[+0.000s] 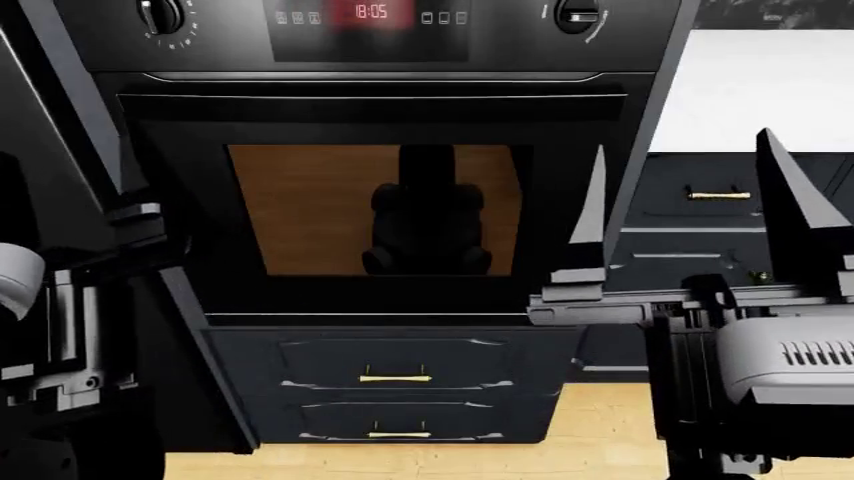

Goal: Preheat the oven by turning the temperature knob.

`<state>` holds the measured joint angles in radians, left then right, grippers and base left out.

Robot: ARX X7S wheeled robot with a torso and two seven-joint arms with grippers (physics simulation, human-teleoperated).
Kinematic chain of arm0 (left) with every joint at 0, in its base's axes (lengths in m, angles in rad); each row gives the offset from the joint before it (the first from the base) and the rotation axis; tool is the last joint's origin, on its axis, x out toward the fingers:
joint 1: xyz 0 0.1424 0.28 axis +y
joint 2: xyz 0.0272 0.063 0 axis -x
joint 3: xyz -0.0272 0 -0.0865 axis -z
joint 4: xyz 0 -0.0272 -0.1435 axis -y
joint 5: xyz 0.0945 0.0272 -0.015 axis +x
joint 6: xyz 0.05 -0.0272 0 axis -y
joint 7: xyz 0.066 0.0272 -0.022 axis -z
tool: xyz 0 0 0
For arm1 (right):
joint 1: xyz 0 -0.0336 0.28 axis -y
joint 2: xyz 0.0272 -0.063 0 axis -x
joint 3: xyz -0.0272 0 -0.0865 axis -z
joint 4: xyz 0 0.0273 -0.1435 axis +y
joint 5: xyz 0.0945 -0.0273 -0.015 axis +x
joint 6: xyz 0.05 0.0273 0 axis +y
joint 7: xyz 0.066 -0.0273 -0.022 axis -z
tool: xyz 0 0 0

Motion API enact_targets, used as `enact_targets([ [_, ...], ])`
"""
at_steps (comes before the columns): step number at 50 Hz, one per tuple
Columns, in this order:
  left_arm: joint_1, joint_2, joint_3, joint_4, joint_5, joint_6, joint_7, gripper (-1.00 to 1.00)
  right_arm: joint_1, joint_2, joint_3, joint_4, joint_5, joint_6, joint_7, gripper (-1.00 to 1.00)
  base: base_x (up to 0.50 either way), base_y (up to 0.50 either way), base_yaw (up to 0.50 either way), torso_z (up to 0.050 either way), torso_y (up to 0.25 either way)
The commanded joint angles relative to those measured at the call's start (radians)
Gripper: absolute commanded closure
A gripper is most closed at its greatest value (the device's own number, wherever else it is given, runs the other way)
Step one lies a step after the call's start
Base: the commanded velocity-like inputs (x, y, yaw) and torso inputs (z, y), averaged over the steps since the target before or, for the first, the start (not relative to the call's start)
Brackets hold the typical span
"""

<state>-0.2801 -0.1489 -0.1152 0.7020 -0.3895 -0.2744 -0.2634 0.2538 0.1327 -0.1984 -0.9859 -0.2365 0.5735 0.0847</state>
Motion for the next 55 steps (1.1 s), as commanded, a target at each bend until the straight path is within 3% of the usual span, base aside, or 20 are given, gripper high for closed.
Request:
enact_targets([
  [1,-0.002,-0.013,-0.004,0.011,-0.022,-0.002,-0.014,-1.0,0.002,0.007,-0.016,-0.017,-0.001,0.009,0.003,-1.0,0.0,0.0,0.0,0.0,0.0],
  [46,0.003,-0.048,0.014,0.02,-0.045,0.014,-0.05,-1.0,0.004,0.008,-0.028,-0.042,0.009,0.044,0.0,-1.0,0.0,-0.06,0.0,0.0,0.0],
  [55,0.002,-0.053,0.019,0.021,-0.051,0.015,-0.056,-1.0,-0.006,0.014,-0.036,-0.036,0.024,0.016,-0.005,-1.0,0.41,0.0,0.0,0.0,0.0],
])
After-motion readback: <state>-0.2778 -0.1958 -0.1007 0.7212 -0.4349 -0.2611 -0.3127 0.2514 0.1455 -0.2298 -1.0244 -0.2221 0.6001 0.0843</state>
